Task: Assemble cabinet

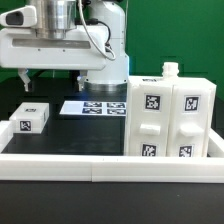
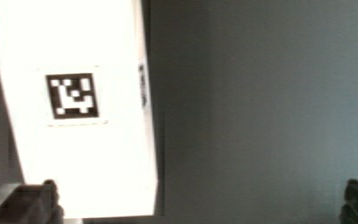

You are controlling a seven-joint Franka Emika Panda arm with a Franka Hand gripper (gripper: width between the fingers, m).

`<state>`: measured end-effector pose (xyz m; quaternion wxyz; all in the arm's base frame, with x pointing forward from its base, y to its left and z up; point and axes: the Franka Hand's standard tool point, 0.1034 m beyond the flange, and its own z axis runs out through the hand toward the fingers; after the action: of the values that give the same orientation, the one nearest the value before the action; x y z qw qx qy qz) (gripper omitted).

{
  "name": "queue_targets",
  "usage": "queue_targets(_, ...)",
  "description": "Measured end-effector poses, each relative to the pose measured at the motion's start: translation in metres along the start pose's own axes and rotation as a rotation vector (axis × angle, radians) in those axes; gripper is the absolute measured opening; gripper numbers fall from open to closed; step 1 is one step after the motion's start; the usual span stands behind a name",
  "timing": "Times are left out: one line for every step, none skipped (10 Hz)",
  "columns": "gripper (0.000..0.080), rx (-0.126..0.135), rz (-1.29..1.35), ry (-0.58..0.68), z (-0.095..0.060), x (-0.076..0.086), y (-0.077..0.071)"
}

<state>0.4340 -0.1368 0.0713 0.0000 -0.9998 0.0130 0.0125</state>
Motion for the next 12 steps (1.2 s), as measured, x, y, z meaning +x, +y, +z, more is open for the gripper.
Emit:
queue_targets(0.0797,-0.002,-0.024,-0.004,0.002,-0.003,0.009)
queue_targets(0.0797,-0.003,-0.049,-0.006,0.008,-0.009,0.024)
queue_targets(0.0797,-0.008,-0.057,-0.011,0.014,-0.013,0.035)
queue_targets(0.0797,-0.013,-0.06,-0.01,0.017,-0.015,0.038)
queue_targets(0.0797,-0.017,-0.084,-0.012,0.02,-0.016,0.039)
queue_targets(0.0797,-0.026,-0.095,-0.008,0.024,-0.017,0.043)
queue_targets(0.0797,-0.032,-0.095,-0.009,0.029,-0.019,0.043)
queue_targets(0.0797,-0.033,-0.098,-0.011,0.031,-0.019,0.042)
queue_targets(0.0797,-0.038,-0.101,-0.011,0.035,-0.019,0.043)
queue_targets(0.0797,-0.048,-0.107,-0.011,0.041,-0.021,0.045)
queue_targets(0.0797,-0.054,-0.109,-0.014,0.047,-0.023,0.046)
queue_targets(0.0797,-0.06,-0.11,-0.018,0.052,-0.025,0.047)
